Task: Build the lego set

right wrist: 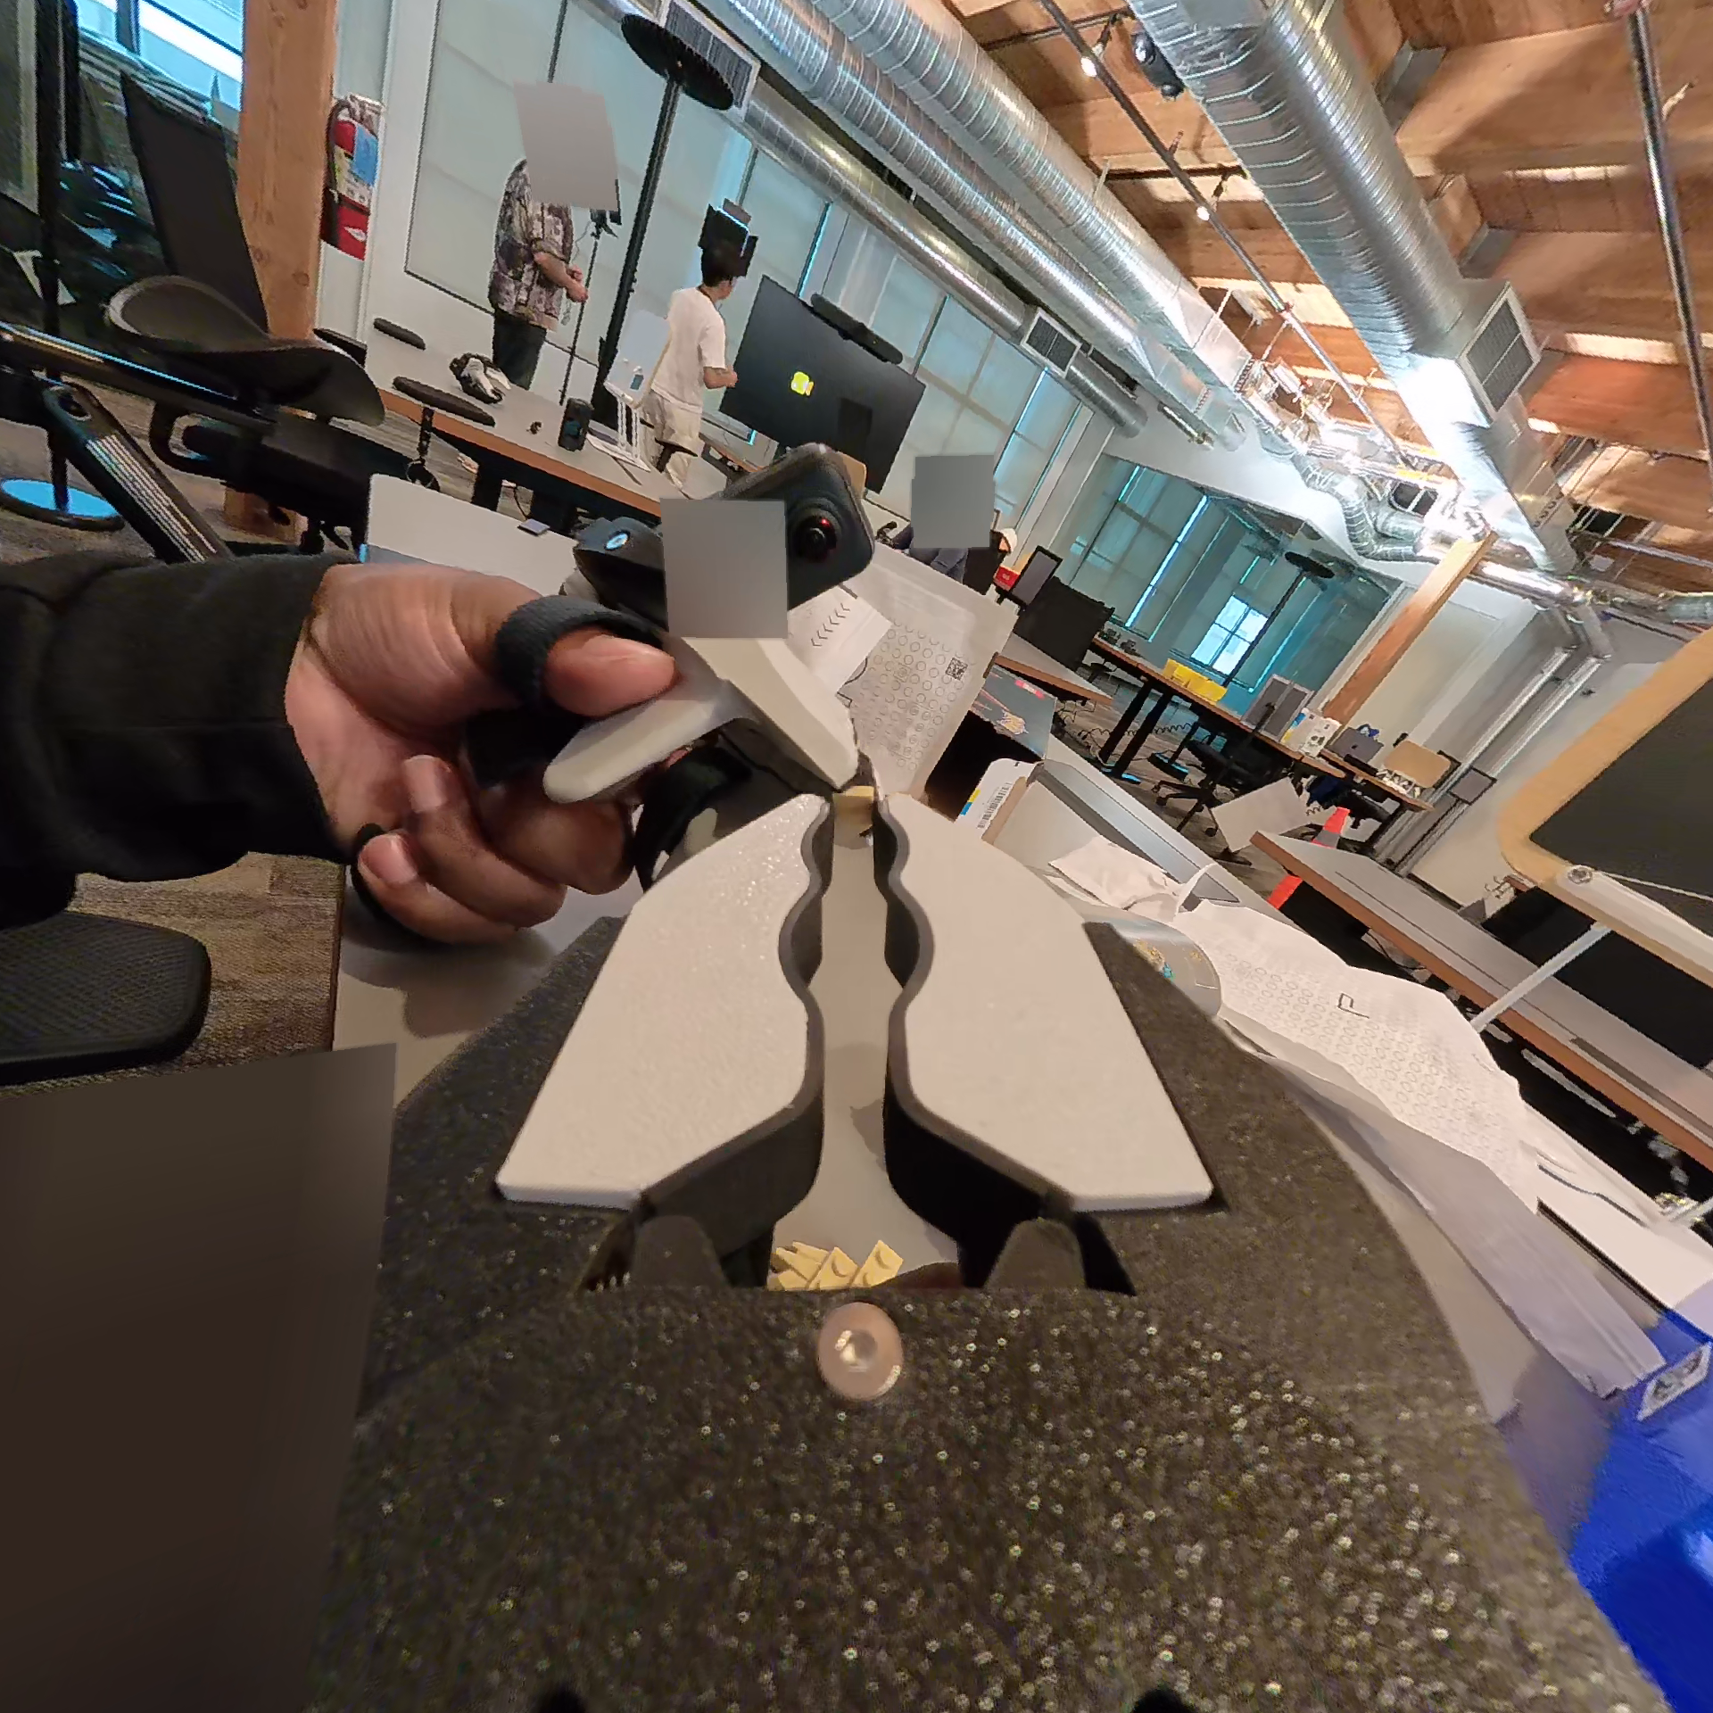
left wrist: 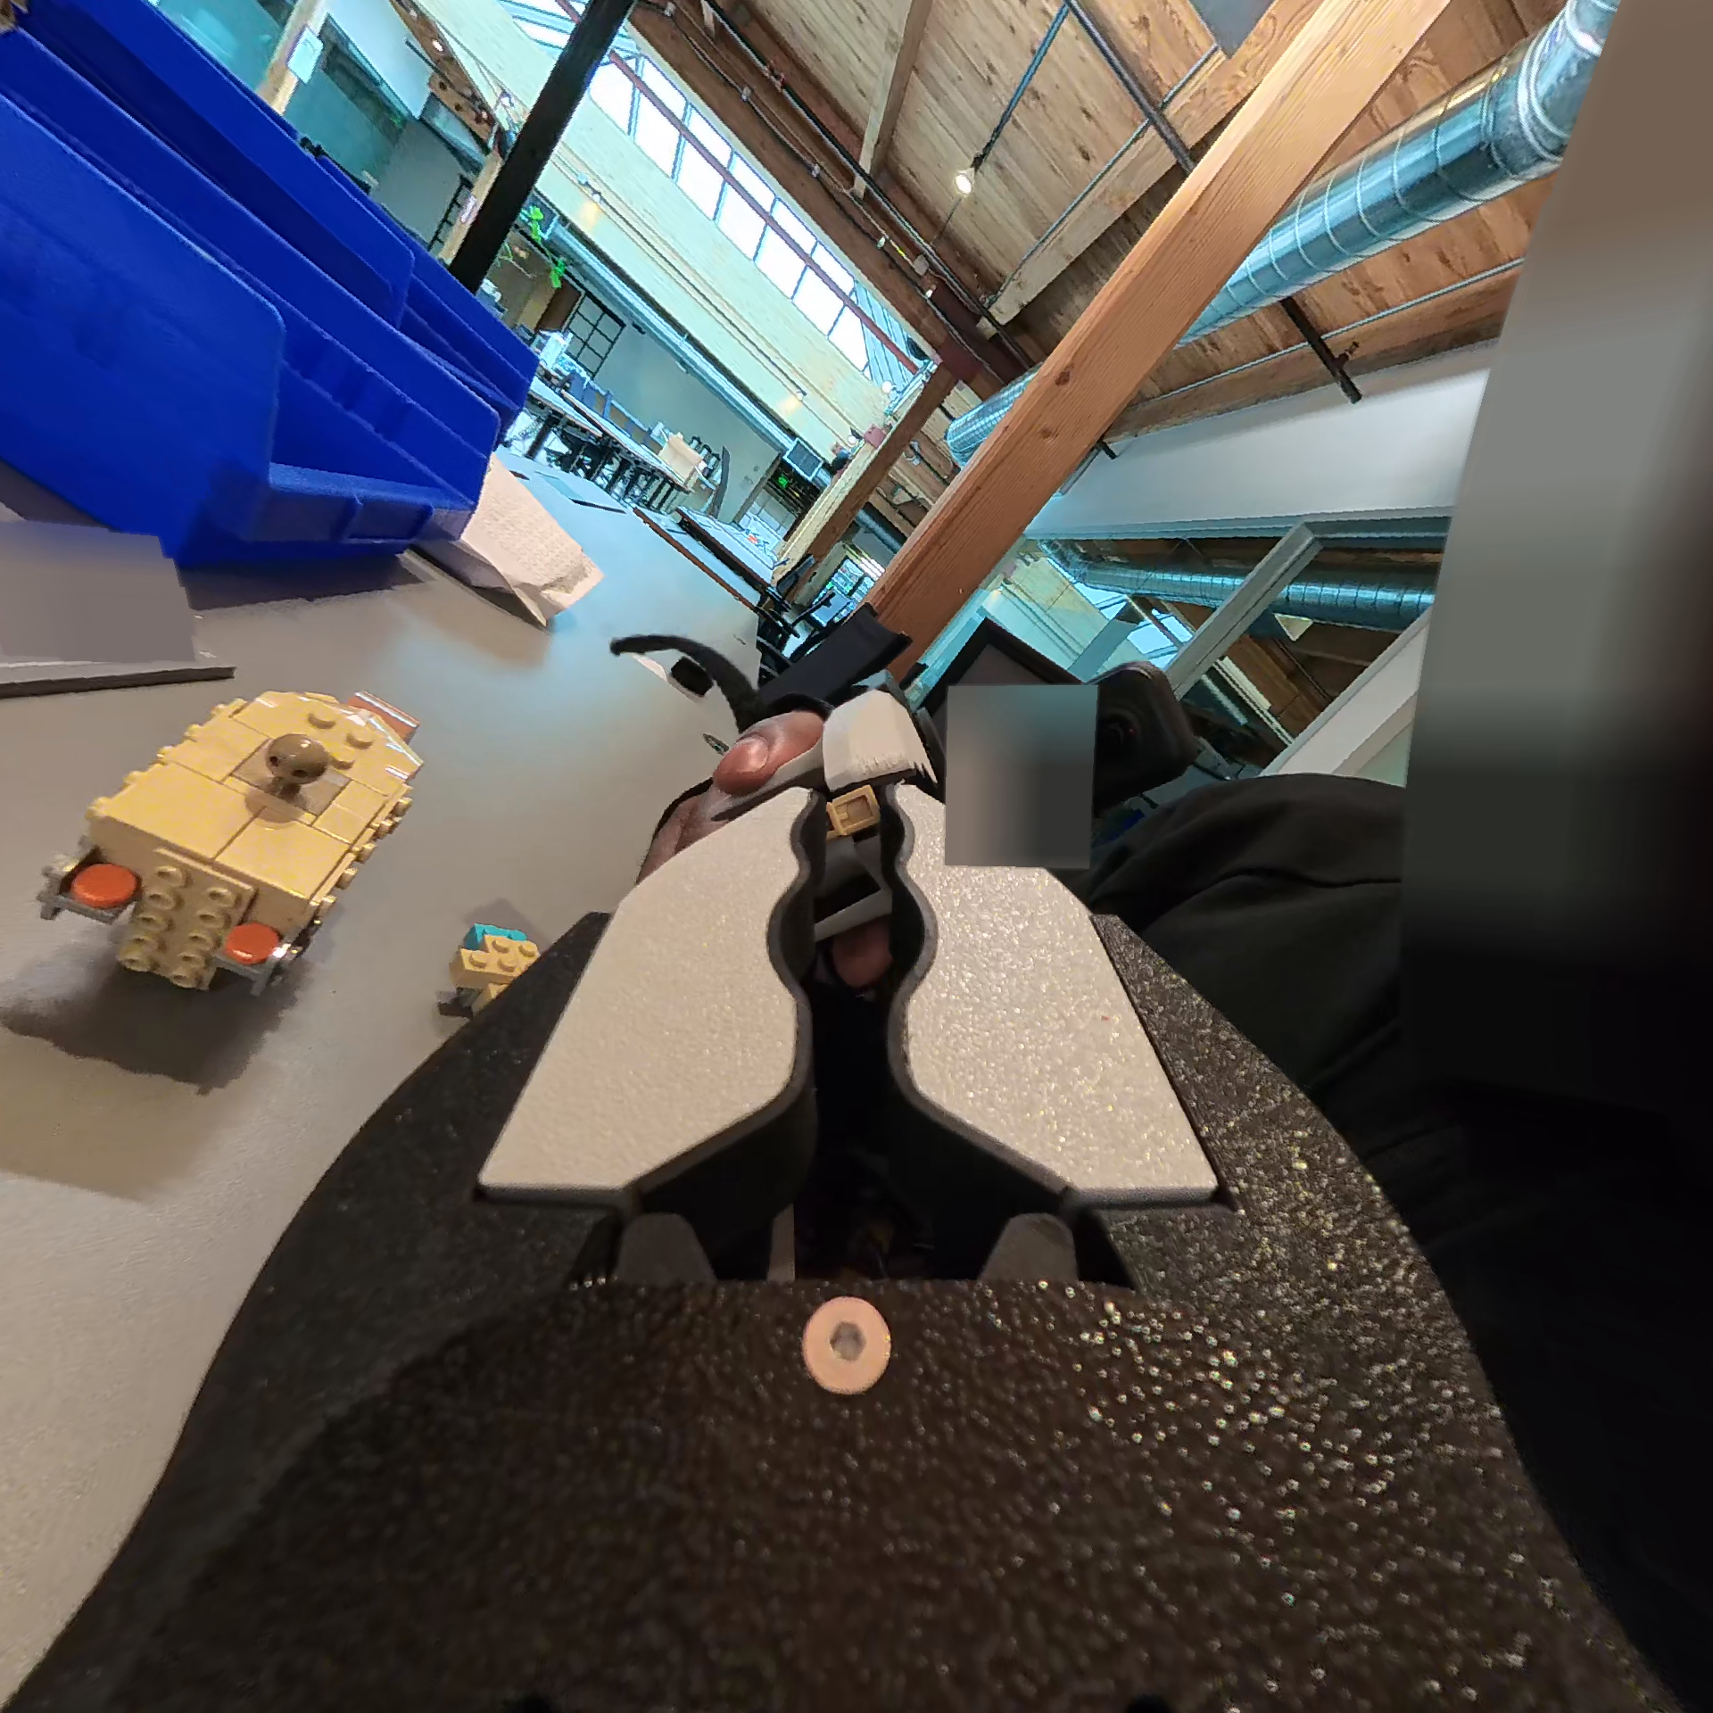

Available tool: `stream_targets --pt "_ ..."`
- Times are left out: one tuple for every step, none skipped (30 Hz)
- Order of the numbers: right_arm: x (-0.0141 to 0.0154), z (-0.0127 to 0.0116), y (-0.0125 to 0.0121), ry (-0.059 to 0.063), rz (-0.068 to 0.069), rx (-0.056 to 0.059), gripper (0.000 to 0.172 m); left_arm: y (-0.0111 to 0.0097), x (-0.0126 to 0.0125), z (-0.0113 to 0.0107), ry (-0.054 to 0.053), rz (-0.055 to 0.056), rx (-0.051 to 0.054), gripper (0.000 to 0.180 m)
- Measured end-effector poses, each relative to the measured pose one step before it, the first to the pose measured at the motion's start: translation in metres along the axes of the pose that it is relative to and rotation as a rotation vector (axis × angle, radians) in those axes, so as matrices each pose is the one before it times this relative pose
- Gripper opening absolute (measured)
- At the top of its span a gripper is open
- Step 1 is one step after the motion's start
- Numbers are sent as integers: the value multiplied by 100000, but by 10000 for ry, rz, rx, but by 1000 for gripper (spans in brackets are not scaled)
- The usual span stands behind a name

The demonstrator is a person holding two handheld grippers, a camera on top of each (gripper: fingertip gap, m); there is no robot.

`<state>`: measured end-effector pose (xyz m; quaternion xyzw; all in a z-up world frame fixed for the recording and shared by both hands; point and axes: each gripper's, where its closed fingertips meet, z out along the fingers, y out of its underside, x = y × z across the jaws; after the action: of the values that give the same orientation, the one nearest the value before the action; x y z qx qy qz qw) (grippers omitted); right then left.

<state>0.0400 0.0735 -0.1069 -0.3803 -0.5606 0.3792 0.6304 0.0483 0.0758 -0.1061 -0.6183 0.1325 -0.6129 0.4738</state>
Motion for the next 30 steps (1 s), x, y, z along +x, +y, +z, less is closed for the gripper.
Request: stream_targets --pt "-10 -28 -23 -55 88 16 8 23 45 12 -42 171 -23 11" --pt "3 -27 -3 -51 89 4 8 45 20 4 -61 181 -56 12" --pt "-9 -10 31 -61 91 -12 7 77 49 -34 -40 192 -99 13" --pt "85 -29 23 13 85 -10 7 68 21 -95 -65 195 -110 15" --pt "123 -55 15 34 54 -2 7 0 -12 -198 -111 240 -87 16" --pt "138 -64 16 33 62 -5 7 -26 -65 -301 -196 262 -91 17" --pt "116 -74 54 8 83 -19 7 52 -221 -402 -360 305 -206 18" --pt "131 -40 69 13 97 -31 7 248 -292 -470 -492 422 -380 19" --pt "100 -12 94 3 99 -46 7 325 -254 -466 -510 421 -446 20" --pt "67 34 122 -10 99 -63 7 512 -251 -429 -519 351 -576 20" --pt "27 61 114 -14 76 -63 7 804 -387 -355 -624 341 -749 20" --pt "0 85 121 -4 33 -79 7 1003 -555 -263 -741 332 -844 21" --pt "-16 86 144 1 -4 -86 7 1151 -572 -137 -729 295 -891 21" --pt "-38 82 119 0 -14 -76 7 1136 -353 17 -534 234 -856 21" --pt "-28 58 84 -2 -11 -55 7 995 -37 158 -276 170 -719 21" --pt "-22 42 91 -10 9 -53 8 711 91 249 -134 117 -529 21" --pt "-15 49 136 -23 38 -75 8 507 71 317 -97 73 -384 21" --pt "15 48 141 -16 53 -79 8 511 45 389 -82 74 -399 21" --pt "38 25 129 -4 48 -71 8 521 14 447 -62 65 -397 21" --pt "15 24 99 -18 46 -58 8 512 -52 482 -65 38 -378 21" --pt "-27 9 99 -46 52 -50 8 428 -73 469 -39 19 -301 21" --pt "-42 13 77 -56 47 -44 8 370 -104 445 -32 -18 -257 21" --pt "-78 9 70 -71 31 -46 8 400 -180 391 -72 -25 -269 21" --pt "-116 8 104 -90 26 -61 8 63 -271 210 -147 -17 -57 18" --pt "-136 14 121 -106 22 -67 7 -32 -195 57 -83 -46 1 18" --pt "-167 10 113 -129 17 -70 8 11 -67 13 8 12 -24 13" --pt "-230 0 152 -178 21 -84 8 -21 19 10 73 86 15 9" --pt "-266 4 175 -222 38 -104 8 -131 125 4 154 140 117 8" --pt "-369 17 255 -308 71 -139 8 -370 266 -53 247 178 280 8" --pt "-435 4 304 -375 101 -164 8 -657 316 -178 282 159 475 8"
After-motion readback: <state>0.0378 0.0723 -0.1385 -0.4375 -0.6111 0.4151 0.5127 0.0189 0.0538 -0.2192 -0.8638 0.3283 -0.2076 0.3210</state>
